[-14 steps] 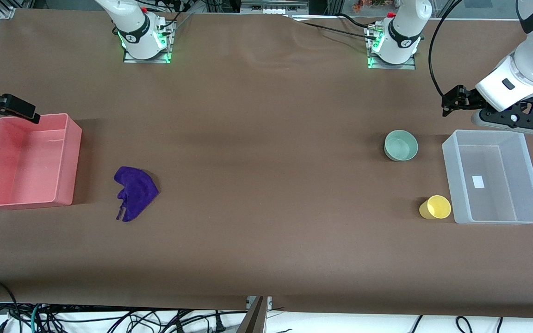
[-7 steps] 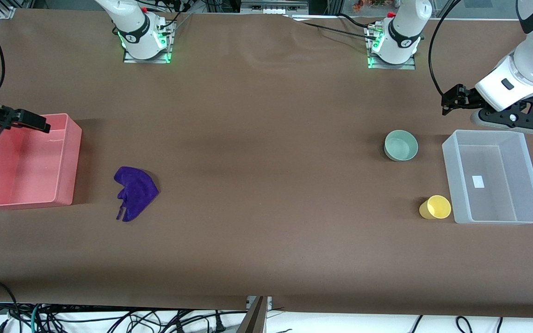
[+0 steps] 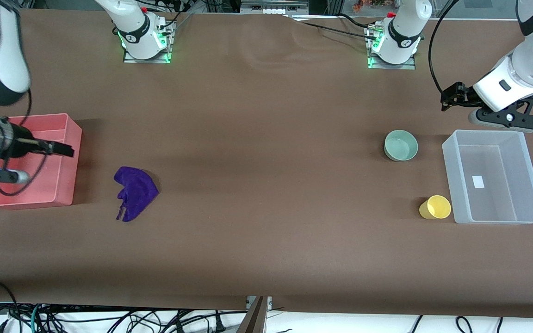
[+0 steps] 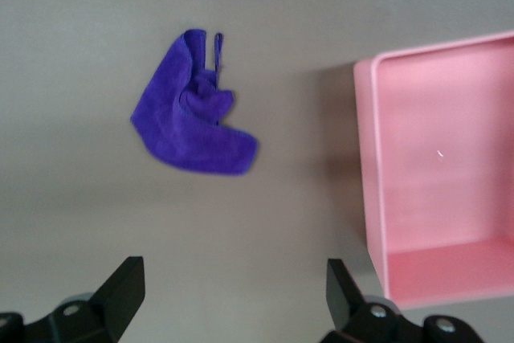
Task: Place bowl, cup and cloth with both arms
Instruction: 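Reach the right gripper to the purple cloth while the left gripper grasps the bowl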
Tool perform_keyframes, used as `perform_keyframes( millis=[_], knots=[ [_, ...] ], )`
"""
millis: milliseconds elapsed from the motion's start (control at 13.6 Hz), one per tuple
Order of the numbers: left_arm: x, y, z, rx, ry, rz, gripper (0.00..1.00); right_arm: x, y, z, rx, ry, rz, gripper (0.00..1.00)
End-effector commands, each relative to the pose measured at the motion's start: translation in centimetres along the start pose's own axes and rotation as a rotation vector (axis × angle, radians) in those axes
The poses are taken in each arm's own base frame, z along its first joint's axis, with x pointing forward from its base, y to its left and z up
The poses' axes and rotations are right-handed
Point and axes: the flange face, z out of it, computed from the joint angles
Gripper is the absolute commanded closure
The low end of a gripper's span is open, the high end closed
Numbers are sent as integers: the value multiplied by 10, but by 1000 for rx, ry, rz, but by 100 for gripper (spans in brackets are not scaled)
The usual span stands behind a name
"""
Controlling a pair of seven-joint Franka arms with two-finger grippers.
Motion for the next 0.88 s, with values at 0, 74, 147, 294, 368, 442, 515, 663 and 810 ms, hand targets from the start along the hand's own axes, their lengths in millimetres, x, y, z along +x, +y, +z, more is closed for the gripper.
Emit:
perform_keyframes(
  millis=[0,74,147,294,368,442,515,663,810],
  knots=[
    [25,-7,51,-48,-93,15,0,1,-4,70,2,12,6,0],
    [37,-10,66,-40,-97,17,0,5,-5,93,8,27,6,0],
    [45,-14,88,-40,-105,14,0,7,-5,111,11,46,6,0],
    [54,-28,139,-46,-79,31,0,14,-13,142,18,65,-2,0],
    [54,-28,168,-46,-57,82,0,18,-22,156,20,76,-10,0],
    [52,-27,192,-43,-30,119,0,20,-29,169,24,89,-14,0],
    [47,-29,213,-41,-16,146,0,21,-37,180,29,108,-24,0],
    [38,-28,253,-5,29,222,0,20,-55,196,44,146,-50,0],
    [35,-29,295,10,66,291,0,22,-64,207,53,168,-44,0]
  ],
)
